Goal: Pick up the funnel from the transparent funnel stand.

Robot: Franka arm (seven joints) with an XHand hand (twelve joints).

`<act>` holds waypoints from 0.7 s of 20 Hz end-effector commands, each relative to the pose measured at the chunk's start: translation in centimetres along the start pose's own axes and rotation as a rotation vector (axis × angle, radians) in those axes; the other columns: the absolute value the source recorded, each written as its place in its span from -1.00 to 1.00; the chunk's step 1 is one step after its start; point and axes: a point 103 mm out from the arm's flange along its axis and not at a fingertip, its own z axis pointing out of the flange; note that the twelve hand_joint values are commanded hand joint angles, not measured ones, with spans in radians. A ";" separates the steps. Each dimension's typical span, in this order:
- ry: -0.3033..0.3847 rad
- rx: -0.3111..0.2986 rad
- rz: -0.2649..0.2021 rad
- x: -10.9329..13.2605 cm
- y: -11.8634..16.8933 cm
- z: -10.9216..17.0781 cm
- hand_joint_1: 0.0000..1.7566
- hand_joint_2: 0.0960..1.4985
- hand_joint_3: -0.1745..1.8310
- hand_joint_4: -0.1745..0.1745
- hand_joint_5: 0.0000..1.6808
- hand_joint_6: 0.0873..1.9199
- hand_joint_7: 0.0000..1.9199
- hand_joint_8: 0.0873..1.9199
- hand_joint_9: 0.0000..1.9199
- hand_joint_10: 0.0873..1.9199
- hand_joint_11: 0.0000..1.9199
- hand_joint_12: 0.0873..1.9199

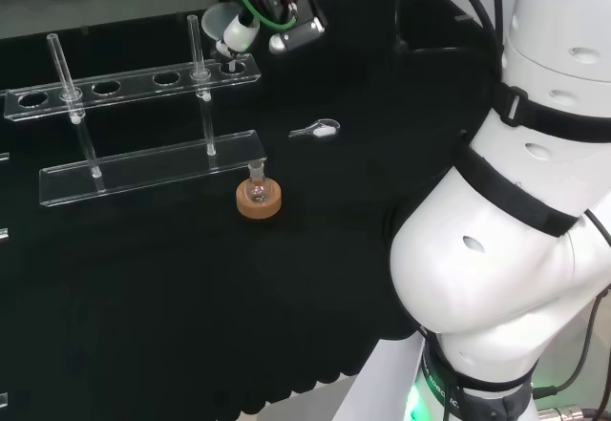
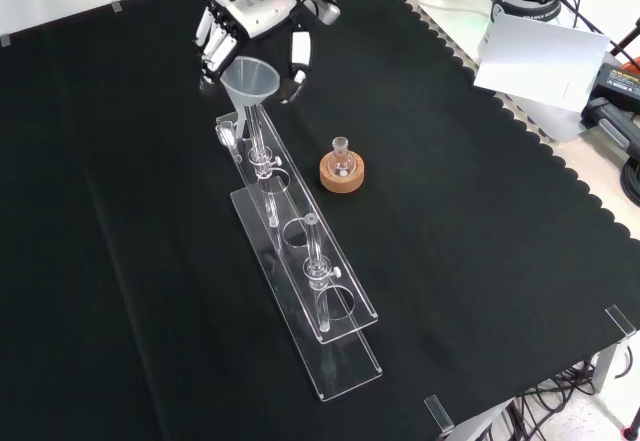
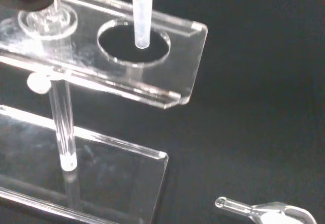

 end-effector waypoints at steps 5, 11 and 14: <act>-0.046 0.020 0.042 -0.8 -5.4 -6.4 -0.13 0.04 -0.29 0.07 -0.12 -0.37 -0.21 -0.40 0.15 -0.74 -0.17 0.12; -0.049 0.032 0.062 -0.3 -8.4 -6.3 -0.17 0.04 -0.29 0.03 -0.16 -0.35 -0.23 -0.38 0.14 -0.75 -0.20 0.14; -0.038 0.038 0.067 0.1 -9.5 -6.1 -0.18 0.05 -0.29 0.03 -0.17 -0.35 -0.24 -0.38 0.14 -0.75 -0.20 0.14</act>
